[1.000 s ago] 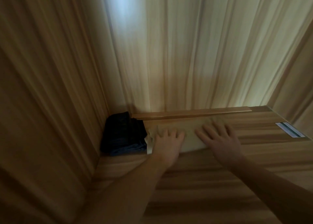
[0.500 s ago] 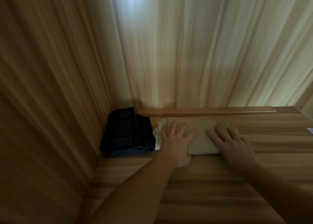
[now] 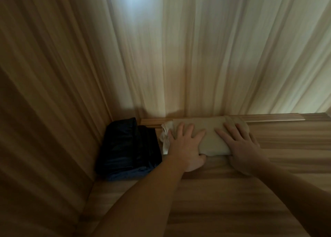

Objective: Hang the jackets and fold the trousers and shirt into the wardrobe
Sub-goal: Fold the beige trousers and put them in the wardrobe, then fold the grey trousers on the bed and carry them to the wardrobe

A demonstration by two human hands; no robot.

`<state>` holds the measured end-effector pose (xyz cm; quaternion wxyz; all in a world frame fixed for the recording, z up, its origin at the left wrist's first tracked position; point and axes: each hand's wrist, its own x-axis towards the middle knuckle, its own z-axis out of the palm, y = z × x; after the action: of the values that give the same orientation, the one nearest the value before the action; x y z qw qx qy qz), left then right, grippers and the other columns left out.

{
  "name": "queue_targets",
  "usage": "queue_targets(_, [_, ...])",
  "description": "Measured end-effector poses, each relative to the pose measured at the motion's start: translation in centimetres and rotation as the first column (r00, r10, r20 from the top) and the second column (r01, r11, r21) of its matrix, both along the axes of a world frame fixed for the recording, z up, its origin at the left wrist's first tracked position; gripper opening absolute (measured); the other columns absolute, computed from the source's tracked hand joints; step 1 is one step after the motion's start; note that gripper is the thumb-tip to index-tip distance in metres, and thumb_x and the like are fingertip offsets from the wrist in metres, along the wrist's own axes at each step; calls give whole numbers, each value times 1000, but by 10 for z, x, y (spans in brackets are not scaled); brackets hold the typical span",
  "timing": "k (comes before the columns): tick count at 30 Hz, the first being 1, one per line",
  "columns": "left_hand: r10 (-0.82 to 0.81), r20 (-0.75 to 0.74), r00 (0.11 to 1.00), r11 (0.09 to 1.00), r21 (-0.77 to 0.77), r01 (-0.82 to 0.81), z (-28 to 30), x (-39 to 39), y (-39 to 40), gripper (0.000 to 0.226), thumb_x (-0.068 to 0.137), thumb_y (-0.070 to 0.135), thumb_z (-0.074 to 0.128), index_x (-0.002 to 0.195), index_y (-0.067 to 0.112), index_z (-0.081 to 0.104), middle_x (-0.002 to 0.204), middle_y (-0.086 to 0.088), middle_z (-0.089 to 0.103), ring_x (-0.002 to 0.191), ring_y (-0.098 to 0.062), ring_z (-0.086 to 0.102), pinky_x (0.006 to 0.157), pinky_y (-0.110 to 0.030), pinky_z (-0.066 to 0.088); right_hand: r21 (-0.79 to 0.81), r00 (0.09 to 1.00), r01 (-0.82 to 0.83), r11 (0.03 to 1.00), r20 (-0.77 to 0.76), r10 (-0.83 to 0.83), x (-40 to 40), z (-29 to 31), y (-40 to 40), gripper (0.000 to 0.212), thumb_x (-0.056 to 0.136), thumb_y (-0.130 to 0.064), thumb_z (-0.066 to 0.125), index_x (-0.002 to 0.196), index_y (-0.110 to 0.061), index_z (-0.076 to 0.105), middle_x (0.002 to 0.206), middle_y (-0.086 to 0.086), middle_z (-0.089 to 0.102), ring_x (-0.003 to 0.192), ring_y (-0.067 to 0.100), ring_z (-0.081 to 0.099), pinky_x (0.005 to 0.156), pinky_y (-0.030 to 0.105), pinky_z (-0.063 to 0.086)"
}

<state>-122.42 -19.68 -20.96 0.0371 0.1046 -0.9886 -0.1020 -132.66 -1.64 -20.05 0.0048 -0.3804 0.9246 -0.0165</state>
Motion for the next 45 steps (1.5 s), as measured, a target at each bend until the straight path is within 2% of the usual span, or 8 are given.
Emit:
queue_targets(5, [16,49,999,1000,-22,-15,3,-6,-3,82,79,55,51,149,44,9,162,2,0,147,-30,-11,112,-65,-9,82,999,12,997,51,-16,-11,5,-10,87,87,-28,49,149,-47,-9,161,-10,-17,148,29,-11,117,55,10])
queue_targets(10, [3,229,973,998,-66,13,36,2,4,86,82,63,48,152,42,3,164,2,-5,149,-30,-10,111,-65,-12,91,993,19,996,110,-29,16,26,5,88,89,-39,53,152,-40,-9,162,-6,-15,149,29,-10,118,54,10])
queue_targets(17, [-38,82,996,987,-153,51,98,47,53,63,86,54,47,144,29,38,147,-2,41,136,-28,32,110,-46,19,-84,957,270,959,130,-258,52,90,117,80,87,-56,53,153,-35,11,161,-2,15,145,25,23,111,46,33])
queue_targets(23, [-92,-34,995,996,9,93,152,86,130,64,84,57,50,141,28,43,140,0,51,124,-23,48,94,-31,36,-234,923,380,895,34,-383,98,143,227,66,79,-63,57,135,-28,49,138,-4,53,128,16,47,103,31,41])
queue_targets(28, [-276,-76,958,960,30,278,186,93,214,61,76,57,56,130,29,55,130,3,59,115,-20,56,87,-30,43,-269,840,536,800,73,-538,163,162,301,65,80,-63,57,137,-36,44,137,-7,52,121,16,54,94,31,45])
queue_targets(33, [-540,-139,830,820,134,556,191,105,314,44,74,48,61,112,26,63,111,6,67,100,-18,64,81,-30,47,-286,687,702,652,30,-726,251,171,378,58,84,-63,50,134,-33,45,128,-5,57,111,19,58,84,32,48])
queue_targets(37, [-717,-161,678,644,221,733,171,134,380,40,75,37,67,109,16,64,107,-3,66,102,-24,60,87,-37,49,-316,467,840,442,6,-884,345,160,422,54,89,-55,50,136,-30,42,129,-4,53,113,19,56,87,33,45])
queue_targets(45, [-965,-59,256,258,-31,966,144,286,502,53,78,52,53,127,34,54,127,7,59,116,-19,57,93,-34,41,-295,-23,955,-37,52,-998,602,128,467,51,90,-47,51,136,-29,42,132,-5,51,117,19,53,89,34,45])
